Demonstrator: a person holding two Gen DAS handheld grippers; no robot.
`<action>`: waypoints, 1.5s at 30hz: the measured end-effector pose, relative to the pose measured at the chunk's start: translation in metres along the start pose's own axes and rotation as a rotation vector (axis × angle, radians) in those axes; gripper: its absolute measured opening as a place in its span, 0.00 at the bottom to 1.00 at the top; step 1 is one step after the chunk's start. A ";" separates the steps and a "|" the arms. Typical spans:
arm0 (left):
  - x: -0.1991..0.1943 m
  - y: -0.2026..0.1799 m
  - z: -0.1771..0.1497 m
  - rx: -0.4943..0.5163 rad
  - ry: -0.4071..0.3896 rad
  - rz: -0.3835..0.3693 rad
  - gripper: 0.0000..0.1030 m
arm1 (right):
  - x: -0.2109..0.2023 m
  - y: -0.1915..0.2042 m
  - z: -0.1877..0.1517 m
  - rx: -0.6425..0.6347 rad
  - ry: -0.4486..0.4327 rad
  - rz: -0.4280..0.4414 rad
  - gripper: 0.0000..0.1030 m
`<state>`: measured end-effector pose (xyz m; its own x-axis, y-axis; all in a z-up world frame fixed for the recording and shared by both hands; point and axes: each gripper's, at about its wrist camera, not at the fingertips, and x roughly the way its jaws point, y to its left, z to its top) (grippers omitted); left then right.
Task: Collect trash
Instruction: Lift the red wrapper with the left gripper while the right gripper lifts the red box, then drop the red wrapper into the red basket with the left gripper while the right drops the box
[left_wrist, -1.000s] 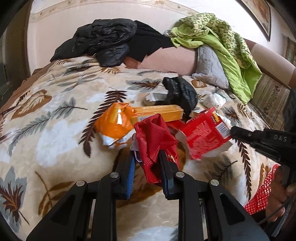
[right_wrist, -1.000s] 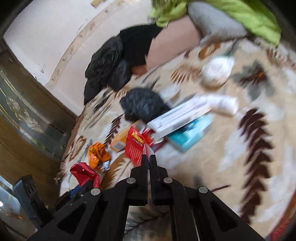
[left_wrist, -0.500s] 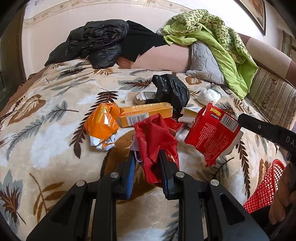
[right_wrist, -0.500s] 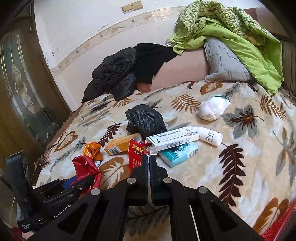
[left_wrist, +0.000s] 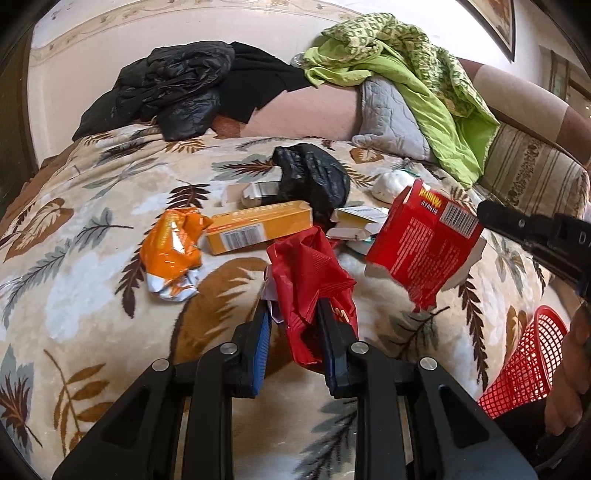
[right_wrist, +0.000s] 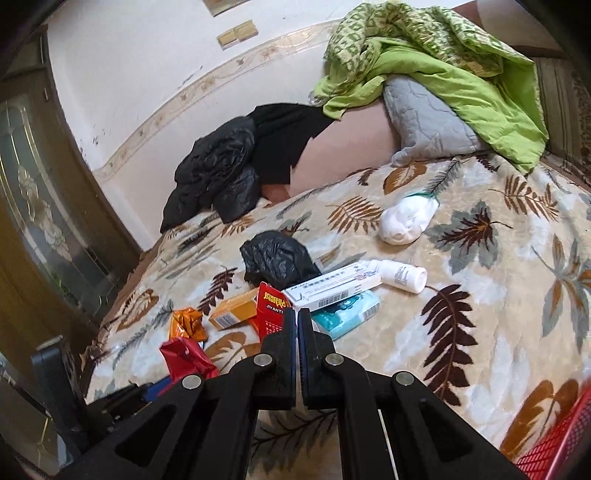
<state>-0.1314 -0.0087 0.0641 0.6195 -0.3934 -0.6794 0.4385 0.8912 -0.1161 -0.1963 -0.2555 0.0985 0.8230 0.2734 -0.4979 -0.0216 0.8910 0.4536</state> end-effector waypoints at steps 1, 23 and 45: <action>0.001 -0.002 0.000 0.002 0.001 -0.003 0.23 | -0.002 -0.003 0.001 0.011 -0.005 0.000 0.02; -0.005 -0.089 0.010 0.100 0.028 -0.210 0.23 | -0.106 -0.065 -0.002 0.155 -0.118 -0.069 0.02; -0.011 -0.338 -0.026 0.491 0.205 -0.603 0.52 | -0.271 -0.195 -0.057 0.351 -0.211 -0.426 0.06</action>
<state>-0.3038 -0.2994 0.0920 0.0735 -0.6833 -0.7264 0.9253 0.3185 -0.2060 -0.4478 -0.4829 0.1026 0.8139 -0.1924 -0.5482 0.4952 0.7232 0.4814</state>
